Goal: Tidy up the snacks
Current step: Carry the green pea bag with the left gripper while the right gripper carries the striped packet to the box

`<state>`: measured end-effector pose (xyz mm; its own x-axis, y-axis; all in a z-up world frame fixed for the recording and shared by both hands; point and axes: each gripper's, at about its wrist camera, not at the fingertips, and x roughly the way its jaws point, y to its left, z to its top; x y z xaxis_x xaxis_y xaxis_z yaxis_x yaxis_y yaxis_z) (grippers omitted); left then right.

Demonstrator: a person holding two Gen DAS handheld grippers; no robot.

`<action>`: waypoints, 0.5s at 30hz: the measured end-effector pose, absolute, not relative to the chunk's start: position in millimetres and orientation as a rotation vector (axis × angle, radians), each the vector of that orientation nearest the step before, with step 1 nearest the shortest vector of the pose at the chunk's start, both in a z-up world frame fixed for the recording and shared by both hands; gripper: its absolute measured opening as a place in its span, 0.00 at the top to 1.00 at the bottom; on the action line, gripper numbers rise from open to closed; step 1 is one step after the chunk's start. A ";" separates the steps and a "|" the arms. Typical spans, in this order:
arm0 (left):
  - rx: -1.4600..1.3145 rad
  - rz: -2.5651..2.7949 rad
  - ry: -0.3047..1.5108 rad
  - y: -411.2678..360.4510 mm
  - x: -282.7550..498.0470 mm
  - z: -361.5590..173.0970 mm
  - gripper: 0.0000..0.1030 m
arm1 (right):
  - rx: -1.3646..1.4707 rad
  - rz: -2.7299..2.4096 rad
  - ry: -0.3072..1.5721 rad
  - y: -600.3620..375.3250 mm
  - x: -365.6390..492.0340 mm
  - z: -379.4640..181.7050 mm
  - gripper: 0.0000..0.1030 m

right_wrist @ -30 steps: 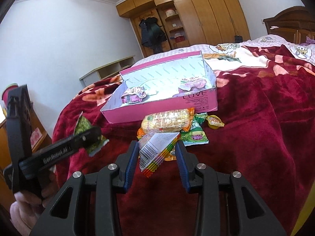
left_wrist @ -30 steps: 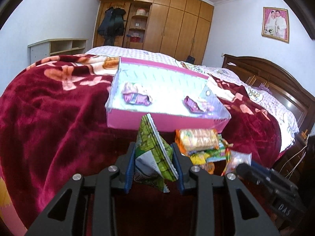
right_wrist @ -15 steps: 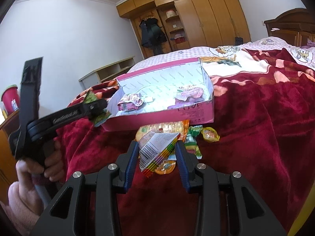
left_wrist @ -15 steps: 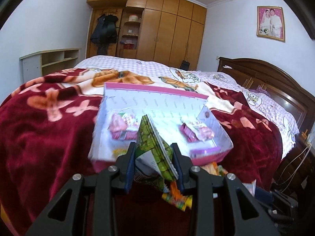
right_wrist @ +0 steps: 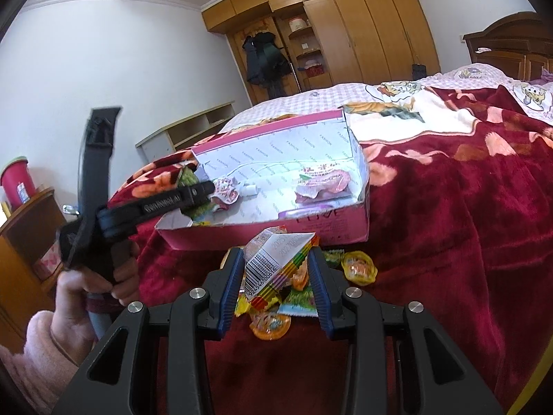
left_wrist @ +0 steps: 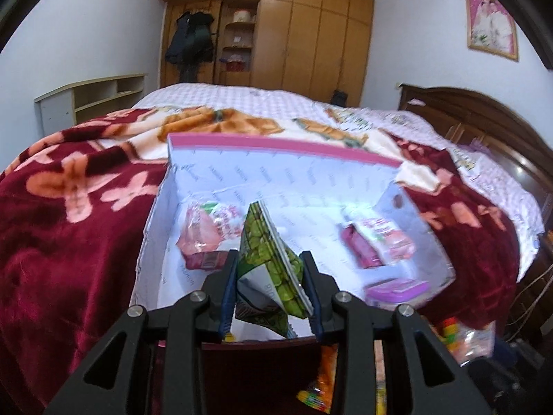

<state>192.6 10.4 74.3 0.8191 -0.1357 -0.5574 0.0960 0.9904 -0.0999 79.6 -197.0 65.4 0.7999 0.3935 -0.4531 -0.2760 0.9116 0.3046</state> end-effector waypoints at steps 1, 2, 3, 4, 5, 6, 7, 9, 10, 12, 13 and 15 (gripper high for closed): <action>-0.069 -0.113 0.607 10.9 195.6 70.3 0.65 | 0.229 0.363 0.533 -197.2 82.7 66.3 0.62; -0.071 -0.108 0.613 11.8 197.7 67.3 0.65 | 0.230 0.364 0.531 -197.6 85.7 67.4 0.62; -0.074 -0.103 0.621 12.5 199.8 63.8 0.65 | 0.232 0.364 0.529 -197.7 88.2 68.5 0.62; -0.076 -0.100 0.626 13.1 200.5 61.1 0.65 | 0.233 0.365 0.526 -198.0 92.4 70.2 0.62; -0.079 -0.092 0.631 14.0 201.4 58.3 0.65 | 0.233 0.365 0.524 -198.3 95.6 71.3 0.62; -0.081 -0.086 0.634 15.1 202.3 56.3 0.65 | 0.233 0.367 0.523 -198.2 98.8 72.7 0.62; -0.080 -0.078 0.642 16.0 203.7 54.1 0.60 | 0.233 0.370 0.521 -197.8 103.4 74.7 0.62; -0.078 -0.065 0.653 17.6 205.4 50.7 0.53 | 0.224 0.371 0.517 -196.2 109.9 76.8 0.62; -0.076 -0.060 0.654 18.0 205.8 49.9 0.50 | 0.217 0.370 0.513 -194.8 113.9 78.0 0.62; -0.072 -0.065 0.651 18.3 205.0 48.9 0.49 | 0.205 0.368 0.511 -192.9 121.3 79.9 0.62; -0.070 -0.065 0.648 18.2 204.1 48.7 0.48 | 0.199 0.368 0.511 -192.0 125.7 80.9 0.62; -0.071 -0.064 0.644 17.7 203.2 48.6 0.47 | 0.184 0.362 0.513 -189.8 134.5 82.3 0.62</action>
